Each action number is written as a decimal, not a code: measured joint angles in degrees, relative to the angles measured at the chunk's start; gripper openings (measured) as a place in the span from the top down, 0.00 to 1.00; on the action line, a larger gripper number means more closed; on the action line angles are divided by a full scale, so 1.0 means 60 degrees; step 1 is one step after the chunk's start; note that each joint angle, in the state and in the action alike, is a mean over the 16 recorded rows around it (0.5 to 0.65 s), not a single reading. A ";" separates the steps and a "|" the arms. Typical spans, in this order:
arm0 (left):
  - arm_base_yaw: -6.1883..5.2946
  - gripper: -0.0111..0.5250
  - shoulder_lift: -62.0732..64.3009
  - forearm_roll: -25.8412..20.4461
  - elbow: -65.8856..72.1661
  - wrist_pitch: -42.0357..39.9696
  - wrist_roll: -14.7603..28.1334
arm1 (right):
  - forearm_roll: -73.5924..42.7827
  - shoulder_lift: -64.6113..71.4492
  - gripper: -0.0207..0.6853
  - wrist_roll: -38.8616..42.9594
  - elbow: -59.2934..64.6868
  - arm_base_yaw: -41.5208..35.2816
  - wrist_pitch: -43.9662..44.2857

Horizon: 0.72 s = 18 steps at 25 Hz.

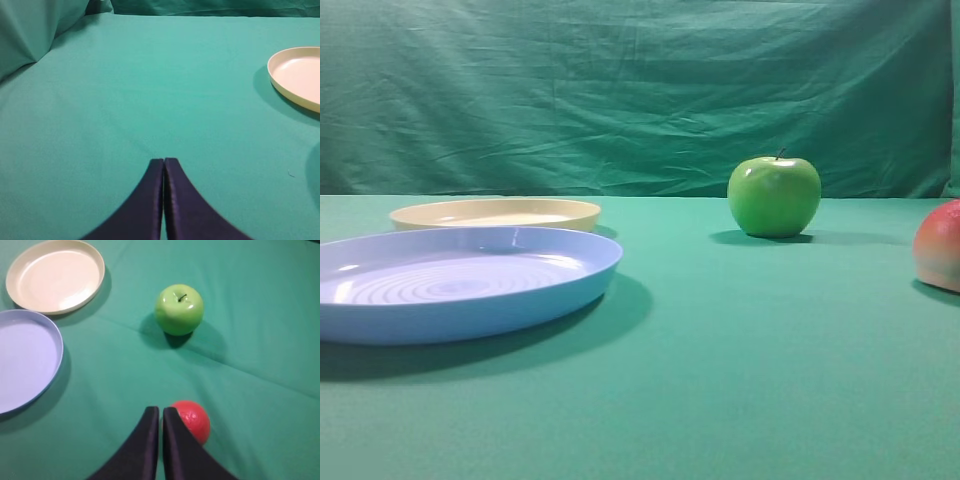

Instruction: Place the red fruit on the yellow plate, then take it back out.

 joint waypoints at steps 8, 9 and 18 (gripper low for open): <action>0.0000 0.98 0.0000 0.0000 0.0000 0.0000 -0.0009 | 0.0167 -0.2227 0.97 0.0252 0.0401 -0.0001 0.0587; 0.0000 0.98 0.0000 0.0000 0.0000 0.0000 -0.0010 | 0.0193 -0.2503 0.97 0.0281 0.0478 -0.0001 0.0638; 0.0000 0.98 0.0000 0.0000 0.0000 0.0000 -0.0010 | 0.0338 -0.4411 0.97 0.0519 0.1498 -0.0002 0.0588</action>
